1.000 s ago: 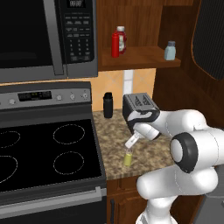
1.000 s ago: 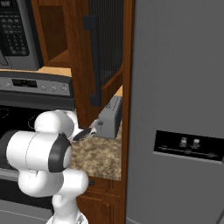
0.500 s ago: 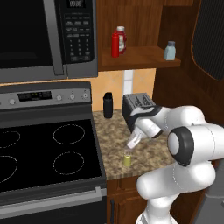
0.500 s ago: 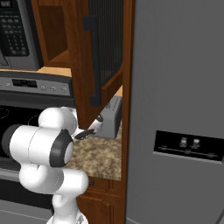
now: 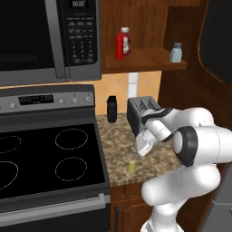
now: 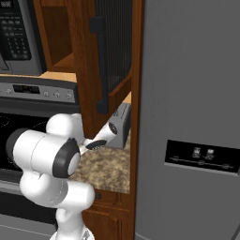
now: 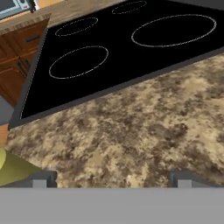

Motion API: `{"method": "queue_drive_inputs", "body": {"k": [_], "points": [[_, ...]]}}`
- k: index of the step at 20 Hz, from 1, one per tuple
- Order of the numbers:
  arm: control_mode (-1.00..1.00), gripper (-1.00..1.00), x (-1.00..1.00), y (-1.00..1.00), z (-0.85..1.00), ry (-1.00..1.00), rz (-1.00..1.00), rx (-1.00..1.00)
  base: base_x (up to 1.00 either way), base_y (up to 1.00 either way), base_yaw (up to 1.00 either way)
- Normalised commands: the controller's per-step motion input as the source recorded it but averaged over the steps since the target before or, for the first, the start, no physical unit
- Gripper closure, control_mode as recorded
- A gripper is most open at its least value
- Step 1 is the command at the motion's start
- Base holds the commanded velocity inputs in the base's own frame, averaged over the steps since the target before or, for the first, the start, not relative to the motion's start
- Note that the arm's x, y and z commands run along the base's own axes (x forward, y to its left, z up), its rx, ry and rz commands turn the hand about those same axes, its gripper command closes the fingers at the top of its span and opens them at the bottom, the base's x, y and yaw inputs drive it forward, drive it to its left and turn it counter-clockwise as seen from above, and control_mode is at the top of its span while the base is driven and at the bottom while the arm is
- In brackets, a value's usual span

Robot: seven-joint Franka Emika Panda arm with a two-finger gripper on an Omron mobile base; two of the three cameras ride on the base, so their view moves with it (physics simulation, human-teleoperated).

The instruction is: Put the shaker and condiment bottle from the counter next to their counterparts in the cabinet.

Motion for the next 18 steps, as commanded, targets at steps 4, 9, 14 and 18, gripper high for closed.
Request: {"method": "queue_drive_inputs", "body": {"k": [4,9,14,18], "points": [[-1.0,-1.0,0.05,-0.24,0.0,0.0,0.24,0.13,0.0,0.0,0.0],[-1.0,-1.0,0.04,-0.13,0.0,0.0,0.22,0.13,0.0,0.0,0.0],[-1.0,-1.0,0.01,-0.01,0.0,0.0,0.19,0.11,0.0,0.0,0.0],[-1.0,-1.0,0.0,0.0,0.0,0.0,0.14,0.07,0.0,0.0,0.0]]}}
